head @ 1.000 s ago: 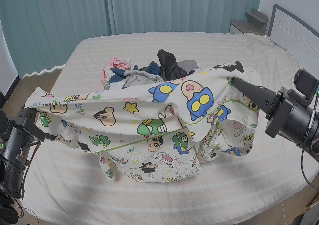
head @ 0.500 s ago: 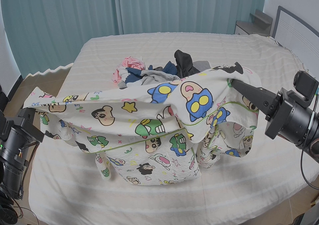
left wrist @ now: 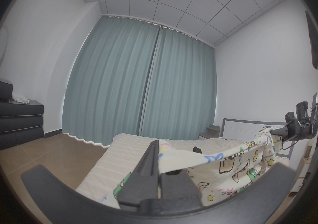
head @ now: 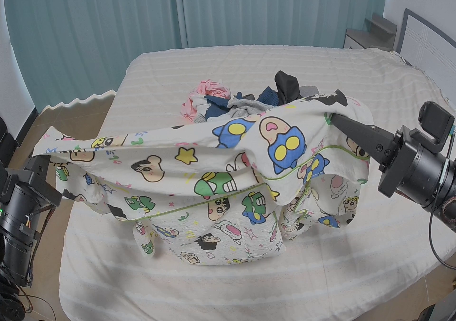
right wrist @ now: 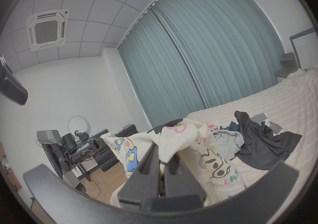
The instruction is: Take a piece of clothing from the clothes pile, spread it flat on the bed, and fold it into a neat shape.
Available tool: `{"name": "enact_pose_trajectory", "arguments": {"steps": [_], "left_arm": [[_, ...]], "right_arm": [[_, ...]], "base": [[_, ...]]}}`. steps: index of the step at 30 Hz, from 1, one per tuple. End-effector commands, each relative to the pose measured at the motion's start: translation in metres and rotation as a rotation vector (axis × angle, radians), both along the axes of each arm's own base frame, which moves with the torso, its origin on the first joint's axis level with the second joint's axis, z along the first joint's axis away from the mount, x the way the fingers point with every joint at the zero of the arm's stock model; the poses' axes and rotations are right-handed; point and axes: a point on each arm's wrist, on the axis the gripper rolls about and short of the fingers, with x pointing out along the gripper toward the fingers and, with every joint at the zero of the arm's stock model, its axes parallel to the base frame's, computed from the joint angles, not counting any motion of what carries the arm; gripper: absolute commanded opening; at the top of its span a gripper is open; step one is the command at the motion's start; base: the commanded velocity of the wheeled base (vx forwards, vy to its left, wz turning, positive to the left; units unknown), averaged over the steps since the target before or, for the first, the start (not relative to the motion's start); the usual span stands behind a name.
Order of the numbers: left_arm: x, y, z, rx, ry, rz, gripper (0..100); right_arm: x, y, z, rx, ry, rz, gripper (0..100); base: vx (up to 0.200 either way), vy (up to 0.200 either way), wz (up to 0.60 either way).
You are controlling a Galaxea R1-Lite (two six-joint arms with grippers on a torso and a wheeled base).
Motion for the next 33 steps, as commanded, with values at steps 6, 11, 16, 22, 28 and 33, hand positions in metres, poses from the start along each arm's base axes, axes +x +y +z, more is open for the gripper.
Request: {"name": "enact_pose_trajectory", "arguments": {"steps": [6,11,16,22,28,33], "left_arm": [[-0.0018,0.0010,-0.0011,-0.002,-0.006,0.000,0],[-0.0018,0.0010,-0.0020,-0.001,-0.002,0.000,0],[-0.0019,0.0010,-0.0024,0.000,-0.001,-0.003,0],[-0.0024,0.0012,-0.0020,-0.002,-0.004,-0.004,0],[-0.0032,0.0017,-0.0005,-0.008,-0.011,-0.001,0],[-0.0028,0.0018,0.0015,-0.012,-0.020,0.001,0]], "right_arm": [[0.0013,0.0019,-0.0013,-0.003,0.005,0.003,0],[0.0013,0.0014,-0.0010,-0.001,0.005,0.002,0],[0.0013,0.0014,-0.0010,0.000,0.006,0.002,0],[0.0010,0.0017,-0.0010,0.000,0.006,0.004,0],[0.0001,0.0003,-0.0005,0.004,0.005,0.002,0],[-0.0007,-0.0005,-0.0020,0.000,0.008,0.002,0]], "base": [[0.000,0.100,0.00],[0.000,0.000,0.00],[0.000,0.000,0.00],[-0.033,0.000,0.00],[-0.200,0.000,0.00],[-0.200,0.000,0.00]]}}
